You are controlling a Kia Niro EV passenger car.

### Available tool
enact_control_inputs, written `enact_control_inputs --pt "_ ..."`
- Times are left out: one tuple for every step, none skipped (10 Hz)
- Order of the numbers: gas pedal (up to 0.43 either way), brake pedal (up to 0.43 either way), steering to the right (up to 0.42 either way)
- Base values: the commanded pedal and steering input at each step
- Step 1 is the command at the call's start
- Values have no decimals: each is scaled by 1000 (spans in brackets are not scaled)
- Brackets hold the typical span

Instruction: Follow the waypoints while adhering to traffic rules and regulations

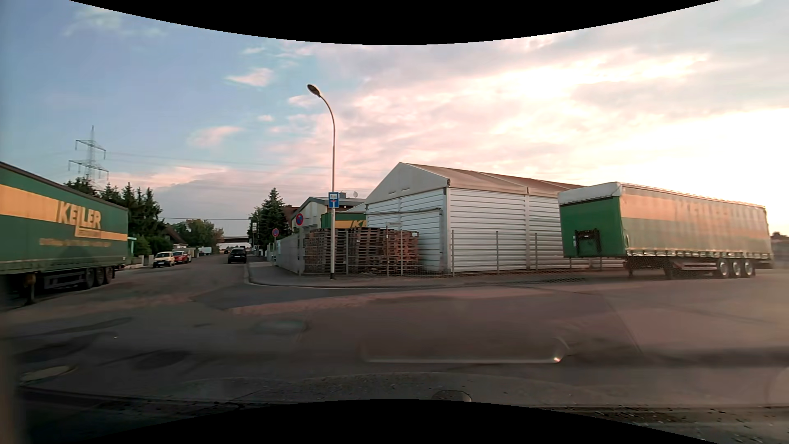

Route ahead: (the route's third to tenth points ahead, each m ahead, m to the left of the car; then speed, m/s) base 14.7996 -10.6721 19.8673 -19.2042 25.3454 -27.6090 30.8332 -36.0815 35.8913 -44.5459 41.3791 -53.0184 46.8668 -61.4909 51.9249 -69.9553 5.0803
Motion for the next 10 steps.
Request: enact_control_inputs --pt "0 0 339" --pt "0 0 358" --pt "0 0 371" --pt "0 0 384" --pt "8 0 395" --pt "59 0 399" --pt "59 0 406" --pt "98 0 411" --pt "110 0 415" --pt "110 0 417"
